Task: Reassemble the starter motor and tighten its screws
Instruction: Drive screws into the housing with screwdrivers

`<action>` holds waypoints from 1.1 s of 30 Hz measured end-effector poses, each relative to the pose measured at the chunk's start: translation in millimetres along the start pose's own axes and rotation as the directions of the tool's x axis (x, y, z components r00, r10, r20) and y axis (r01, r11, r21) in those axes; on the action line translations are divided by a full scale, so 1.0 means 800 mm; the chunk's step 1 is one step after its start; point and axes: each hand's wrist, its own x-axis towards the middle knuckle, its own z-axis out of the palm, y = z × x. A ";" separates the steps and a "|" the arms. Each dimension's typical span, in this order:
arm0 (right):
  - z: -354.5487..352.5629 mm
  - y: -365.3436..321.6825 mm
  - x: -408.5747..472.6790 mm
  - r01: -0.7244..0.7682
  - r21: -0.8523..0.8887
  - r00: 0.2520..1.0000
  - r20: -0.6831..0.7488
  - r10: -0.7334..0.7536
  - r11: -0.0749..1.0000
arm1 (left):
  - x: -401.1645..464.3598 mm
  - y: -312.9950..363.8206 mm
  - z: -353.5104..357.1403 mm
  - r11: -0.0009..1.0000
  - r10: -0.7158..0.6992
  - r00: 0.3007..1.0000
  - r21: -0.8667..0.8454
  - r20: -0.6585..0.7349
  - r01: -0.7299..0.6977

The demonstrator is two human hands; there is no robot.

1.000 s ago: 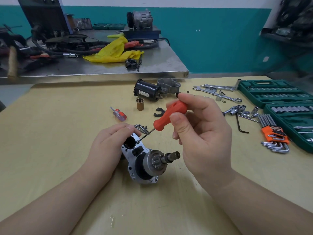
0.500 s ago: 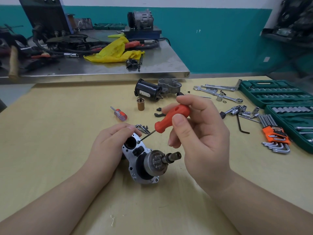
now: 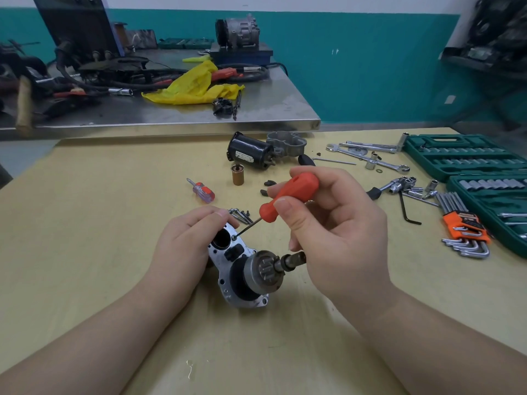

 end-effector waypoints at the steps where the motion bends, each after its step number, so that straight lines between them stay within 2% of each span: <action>1: 0.000 0.000 0.001 -0.013 0.011 1.000 -0.007 0.013 1.000 | 0.000 -0.001 0.001 1.000 0.001 1.000 0.009 -0.009 -0.001; 8: -0.003 0.003 0.002 -0.010 0.018 1.000 0.019 0.010 1.000 | 0.000 0.000 0.000 1.000 -0.005 1.000 -0.001 -0.008 0.005; 12: -0.001 0.005 0.000 0.063 0.078 0.996 0.065 -0.068 0.995 | 0.000 0.000 -0.001 0.999 -0.025 1.000 -0.026 0.009 0.025; 18: -0.009 0.009 -0.001 0.117 0.061 0.986 0.116 -0.123 0.991 | -0.001 0.001 -0.001 1.000 -0.013 1.000 0.001 0.010 0.013; 23: -0.010 0.010 0.002 0.083 0.061 0.993 0.076 -0.087 0.995 | -0.001 0.004 0.000 0.999 -0.026 0.999 -0.018 0.019 0.026; 33: -0.013 0.006 0.013 0.037 0.054 0.994 0.100 -0.042 0.998 | -0.001 0.007 0.002 1.000 -0.029 1.000 0.007 0.013 0.029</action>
